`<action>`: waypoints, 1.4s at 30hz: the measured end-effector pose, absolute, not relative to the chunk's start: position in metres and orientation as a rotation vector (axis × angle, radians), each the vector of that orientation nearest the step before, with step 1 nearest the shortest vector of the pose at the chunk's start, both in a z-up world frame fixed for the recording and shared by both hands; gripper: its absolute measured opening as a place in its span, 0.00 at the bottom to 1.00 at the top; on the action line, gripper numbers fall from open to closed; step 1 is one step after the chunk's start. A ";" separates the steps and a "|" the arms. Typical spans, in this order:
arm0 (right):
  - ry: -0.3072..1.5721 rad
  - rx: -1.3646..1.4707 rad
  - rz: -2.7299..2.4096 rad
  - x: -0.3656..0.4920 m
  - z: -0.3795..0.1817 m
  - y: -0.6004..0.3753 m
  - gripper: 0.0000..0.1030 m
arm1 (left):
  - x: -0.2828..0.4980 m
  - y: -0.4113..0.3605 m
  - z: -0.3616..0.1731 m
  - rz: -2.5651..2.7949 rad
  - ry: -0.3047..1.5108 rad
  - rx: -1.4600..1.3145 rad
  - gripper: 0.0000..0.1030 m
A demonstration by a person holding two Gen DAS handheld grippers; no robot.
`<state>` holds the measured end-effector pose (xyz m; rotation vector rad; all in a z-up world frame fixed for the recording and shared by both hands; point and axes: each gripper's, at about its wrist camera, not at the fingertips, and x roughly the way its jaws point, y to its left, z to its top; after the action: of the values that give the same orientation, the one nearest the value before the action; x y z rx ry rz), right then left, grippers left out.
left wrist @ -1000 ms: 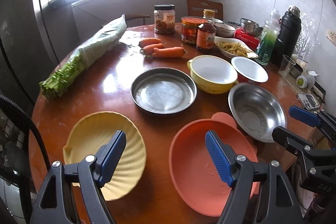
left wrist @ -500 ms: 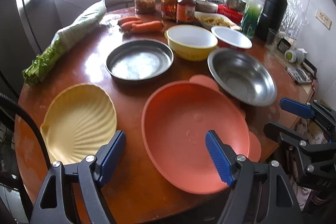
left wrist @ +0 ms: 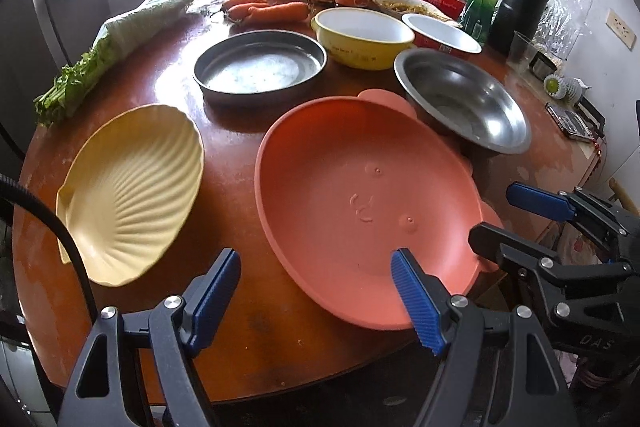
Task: Organize plates and bowls
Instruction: 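Grasp the pink pig-shaped plate rim with the left tool, then carry the pink plate over the shell plate and lower it on top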
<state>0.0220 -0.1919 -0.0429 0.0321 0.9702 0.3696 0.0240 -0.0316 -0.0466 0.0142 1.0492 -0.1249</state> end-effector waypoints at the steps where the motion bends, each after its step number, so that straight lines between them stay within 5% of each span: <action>1: 0.969 0.035 0.375 0.023 -0.044 -0.191 0.68 | 0.025 -0.032 -0.048 -0.125 1.055 0.012 0.75; 15: 0.970 0.002 0.447 0.034 -0.054 -0.175 0.42 | 0.037 -0.031 -0.053 -0.150 1.070 -0.053 0.43; 42: 0.860 -0.103 0.500 0.043 -0.006 -0.130 0.42 | 0.028 0.007 -0.007 -0.083 0.935 -0.073 0.43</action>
<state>0.0426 -0.1300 -0.0064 -0.1025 0.8604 0.5000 0.0284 0.0065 -0.0073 -0.0725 0.9351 -0.0831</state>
